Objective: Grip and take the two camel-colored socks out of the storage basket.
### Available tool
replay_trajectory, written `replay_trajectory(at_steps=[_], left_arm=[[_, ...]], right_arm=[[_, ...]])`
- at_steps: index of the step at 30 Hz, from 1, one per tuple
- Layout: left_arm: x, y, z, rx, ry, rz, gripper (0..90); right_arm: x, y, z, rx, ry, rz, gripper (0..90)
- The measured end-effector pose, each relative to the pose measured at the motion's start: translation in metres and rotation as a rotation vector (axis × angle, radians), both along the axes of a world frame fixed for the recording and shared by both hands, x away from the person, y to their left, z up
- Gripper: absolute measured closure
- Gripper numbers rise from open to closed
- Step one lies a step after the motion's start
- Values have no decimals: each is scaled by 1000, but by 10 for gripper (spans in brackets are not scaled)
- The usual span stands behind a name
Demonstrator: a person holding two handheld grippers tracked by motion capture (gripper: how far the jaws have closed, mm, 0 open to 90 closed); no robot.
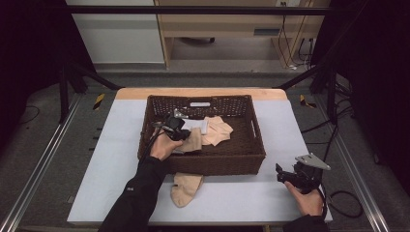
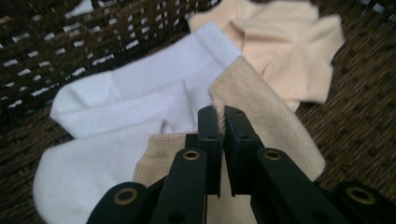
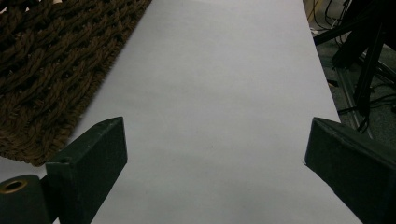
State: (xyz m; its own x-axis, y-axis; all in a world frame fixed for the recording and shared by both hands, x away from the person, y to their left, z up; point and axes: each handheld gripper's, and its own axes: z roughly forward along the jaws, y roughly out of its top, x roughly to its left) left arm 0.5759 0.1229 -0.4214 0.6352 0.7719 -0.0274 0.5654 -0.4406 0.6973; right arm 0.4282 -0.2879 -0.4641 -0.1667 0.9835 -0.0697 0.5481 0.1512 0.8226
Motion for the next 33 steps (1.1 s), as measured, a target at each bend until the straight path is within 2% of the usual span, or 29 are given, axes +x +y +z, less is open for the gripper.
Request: replay_trajectory(at_steps=[4,10,13,15,17,18,19,20,25,29,33], left_arm=[[-4,5,7,-51,-47,4,852],[-16,11,28,-133,-159,-2,853],[-23,16,40,-189,-211,-1,855],[-28,19,49,-212,-254,-6,855],[-31,21,53,-220,-267,-2,856],[-37,24,60,-257,-285,6,856],[-37,24,60,-257,-285,6,856],[-42,27,69,-273,-311,3,856],[-59,31,92,-320,-368,-14,856],[-75,33,109,-341,-413,-38,856],[-92,35,122,-361,-437,-63,856]], right_arm=[[0,0,1,3,-3,2,59],[-1,0,1,1,-4,3,59],[0,0,1,0,-2,1,59],[0,0,1,0,-1,0,59],[0,0,1,-2,-3,0,59],[-1,0,1,-3,-3,0,59],[-1,0,1,-3,-3,0,59],[-1,0,1,1,-2,-3,59],[-1,0,1,2,-3,-3,59],[-1,-1,1,1,-4,-6,59],[-1,-1,1,0,-5,-5,59]])
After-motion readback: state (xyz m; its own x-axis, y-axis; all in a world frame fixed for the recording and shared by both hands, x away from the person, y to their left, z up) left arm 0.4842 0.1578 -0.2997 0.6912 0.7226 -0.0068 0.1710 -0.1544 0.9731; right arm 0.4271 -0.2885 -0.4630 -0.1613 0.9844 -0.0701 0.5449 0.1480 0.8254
